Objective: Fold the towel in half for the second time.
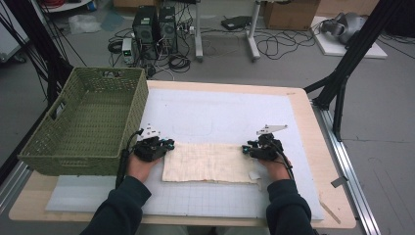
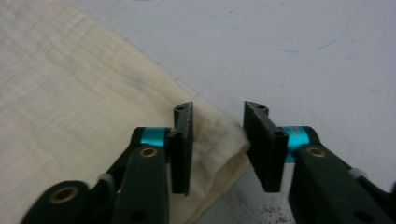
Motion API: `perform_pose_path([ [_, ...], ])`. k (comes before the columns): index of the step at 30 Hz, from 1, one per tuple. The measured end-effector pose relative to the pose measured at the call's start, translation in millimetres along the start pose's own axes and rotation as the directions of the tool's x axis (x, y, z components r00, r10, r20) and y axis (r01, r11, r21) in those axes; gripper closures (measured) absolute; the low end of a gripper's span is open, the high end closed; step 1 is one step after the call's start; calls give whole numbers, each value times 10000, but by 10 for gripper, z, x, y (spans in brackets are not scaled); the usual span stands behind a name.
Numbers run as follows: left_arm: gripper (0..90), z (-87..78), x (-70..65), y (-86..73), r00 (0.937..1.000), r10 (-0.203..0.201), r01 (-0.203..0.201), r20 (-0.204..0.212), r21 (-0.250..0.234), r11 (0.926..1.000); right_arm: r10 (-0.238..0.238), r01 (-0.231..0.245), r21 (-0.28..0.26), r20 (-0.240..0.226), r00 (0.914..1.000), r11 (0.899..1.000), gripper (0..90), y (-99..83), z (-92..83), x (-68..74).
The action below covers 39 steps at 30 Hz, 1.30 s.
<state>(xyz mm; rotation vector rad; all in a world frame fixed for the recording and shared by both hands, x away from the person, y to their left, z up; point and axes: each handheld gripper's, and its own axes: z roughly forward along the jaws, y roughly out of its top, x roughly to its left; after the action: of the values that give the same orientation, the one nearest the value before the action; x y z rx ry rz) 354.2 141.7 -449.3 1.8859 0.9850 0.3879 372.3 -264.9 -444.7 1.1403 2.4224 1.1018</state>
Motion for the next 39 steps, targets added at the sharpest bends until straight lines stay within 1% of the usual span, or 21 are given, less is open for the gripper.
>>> perform_pose_path([
  [1,834,-2,0,1,10000,-14,14,13,-36,10000,-92,92,-2,-84,9999,10000,720,-1,0,3],
  [3,834,-6,1,4,10000,-7,8,54,-83,10000,-159,160,37,-201,9997,9999,794,1,-1,11],
  [5,834,-13,3,7,10000,-31,31,64,-130,9999,-243,244,60,-285,9993,9997,833,5,2,27],
  [7,835,-22,7,11,9999,-86,89,112,-260,9996,-308,310,81,-276,9991,9995,846,8,-1,36],
  [12,842,-51,18,27,9997,-170,183,191,-687,9975,-603,603,-14,101,9981,9982,858,14,-10,42],
  [15,844,-66,22,36,9994,-156,186,307,-986,9950,-637,643,-161,353,9973,9978,858,17,-20,39],
  [17,844,-75,20,43,9993,-41,84,362,-1172,9931,-664,679,-294,503,9965,9973,858,15,-27,29],
  [20,843,-90,12,53,9991,2,60,428,-1449,9894,-651,693,-614,674,9956,9957,858,3,-40,15],
  [22,844,-105,2,62,9988,98,-19,473,-1646,9864,-658,712,-771,715,9953,9945,858,-4,-55,20],
  [23,843,-116,-5,68,9987,183,-96,482,-1739,9847,-734,799,-857,763,9944,9931,858,-6,-64,21],
  [26,844,-146,-26,81,9979,336,-220,555,-1980,9799,-794,869,-1050,736,9941,9907,858,-13,-99,25],
  [28,843,-174,-35,85,9976,353,-222,598,-2067,9781,-825,912,-1188,762,9937,9887,858,-24,-120,26],
  [30,843,-210,-38,88,9971,374,-229,667,-2057,9784,-832,920,-1309,710,9940,9871,857,-44,-148,41],
  [32,843,-247,-50,86,9962,387,-220,780,-2051,9785,-979,1073,-1437,712,9926,9838,857,-68,-177,65],
  [33,843,-266,-54,77,9958,333,-149,848,-2094,9777,-1058,1156,-1543,704,9919,9812,857,-82,-196,78],
  [34,842,-283,-55,58,9955,189,17,923,-2182,9759,-1120,1227,-1641,731,9910,9788,857,-95,-216,91],
  [35,842,-297,-52,53,9956,160,31,925,-2031,9792,-1182,1289,-1734,707,9905,9764,857,-109,-236,100],
  [36,840,-305,-57,43,9954,182,13,939,-2033,9791,-1190,1300,-1835,698,9904,9744,857,-121,-259,115],
  [37,840,-313,-69,28,9950,103,106,991,-2080,9781,-1230,1335,-1882,662,9902,9730,857,-130,-281,127],
  [39,840,-326,-86,14,9946,155,52,1023,-1996,9799,-1367,1487,-2036,720,9880,9677,857,-146,-323,158],
])
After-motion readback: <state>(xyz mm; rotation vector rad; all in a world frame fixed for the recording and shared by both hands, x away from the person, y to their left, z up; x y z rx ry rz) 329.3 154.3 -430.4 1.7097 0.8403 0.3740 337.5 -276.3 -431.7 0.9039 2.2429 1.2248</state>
